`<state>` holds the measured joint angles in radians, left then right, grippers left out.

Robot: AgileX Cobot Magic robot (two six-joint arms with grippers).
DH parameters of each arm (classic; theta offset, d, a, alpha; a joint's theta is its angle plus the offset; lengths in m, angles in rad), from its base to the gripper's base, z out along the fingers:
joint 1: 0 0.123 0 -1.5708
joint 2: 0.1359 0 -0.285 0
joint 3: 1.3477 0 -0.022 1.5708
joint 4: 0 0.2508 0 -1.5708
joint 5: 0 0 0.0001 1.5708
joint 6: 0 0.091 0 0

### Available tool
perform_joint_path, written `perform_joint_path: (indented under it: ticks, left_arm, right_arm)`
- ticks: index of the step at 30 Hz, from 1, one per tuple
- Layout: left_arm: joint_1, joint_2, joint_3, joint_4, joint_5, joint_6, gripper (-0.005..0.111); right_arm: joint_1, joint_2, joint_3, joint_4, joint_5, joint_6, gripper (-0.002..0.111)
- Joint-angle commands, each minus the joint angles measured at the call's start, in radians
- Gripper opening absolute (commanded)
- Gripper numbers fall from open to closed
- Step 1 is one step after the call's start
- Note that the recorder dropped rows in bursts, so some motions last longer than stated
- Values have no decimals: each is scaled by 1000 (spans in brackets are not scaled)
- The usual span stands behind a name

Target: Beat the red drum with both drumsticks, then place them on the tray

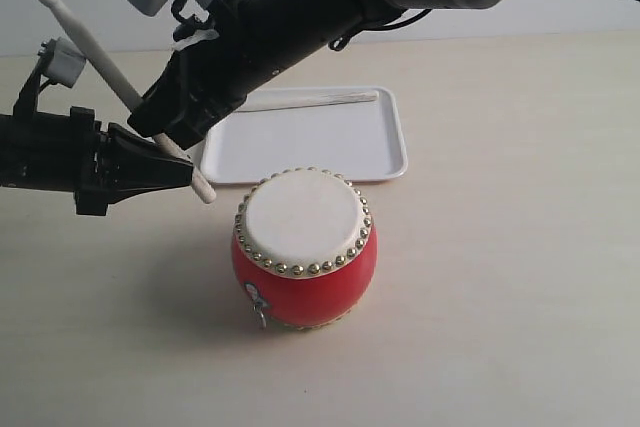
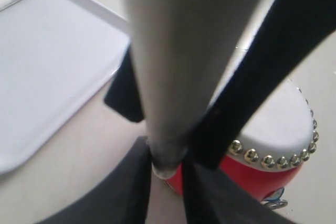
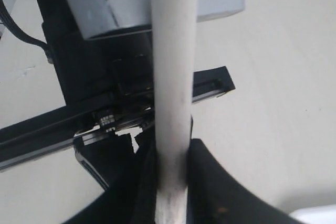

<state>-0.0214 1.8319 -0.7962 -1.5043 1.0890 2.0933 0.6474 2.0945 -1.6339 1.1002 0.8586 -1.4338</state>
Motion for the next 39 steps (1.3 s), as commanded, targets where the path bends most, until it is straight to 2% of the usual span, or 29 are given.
perform_joint_path:
  ticks: [1,3,8,15,18,19,21,25,26,29,32,35,39]
  left_arm:
    - [2,1,2,2,29,2,40]
    - [2,1,2,-2,29,2,49]
    - [2,1,2,-24,29,2,58]
    - [2,1,2,-28,30,0,58]
    - [2,1,2,-50,29,0,57]
    - [2,1,2,-58,29,0,56]
    - [2,1,2,-79,21,0,45]
    - [2,1,2,-113,-26,0,4]
    - [2,1,2,-115,-52,2,1]
    - [2,1,2,-120,-151,2,0]
    - [2,1,2,-169,-255,2,0]
    - [2,1,2,-234,-276,2,0]
    - [10,1,-2,-240,-277,2,0]
  right_arm:
    - [-4,-2,2,-1,-17,-1,0]
    - [-4,-2,1,-1,-25,-1,0]
    - [-29,-13,-1,-7,-43,1,0]
    - [-131,-84,-1,-27,-100,41,0]
    - [-170,-124,-6,-140,-166,141,0]
    - [-174,-130,-16,-215,-178,187,0]
    - [-176,-135,-60,-419,-180,329,0]
    - [-158,-111,-160,-847,-172,623,0]
    - [-152,-101,-177,-923,-164,685,0]
    - [-134,-52,-217,-1111,-118,753,0]
    - [-115,16,-249,-1197,-67,753,0]
    - [-82,82,-273,-1331,-36,761,0]
    - [-27,175,-319,-1542,3,816,0]
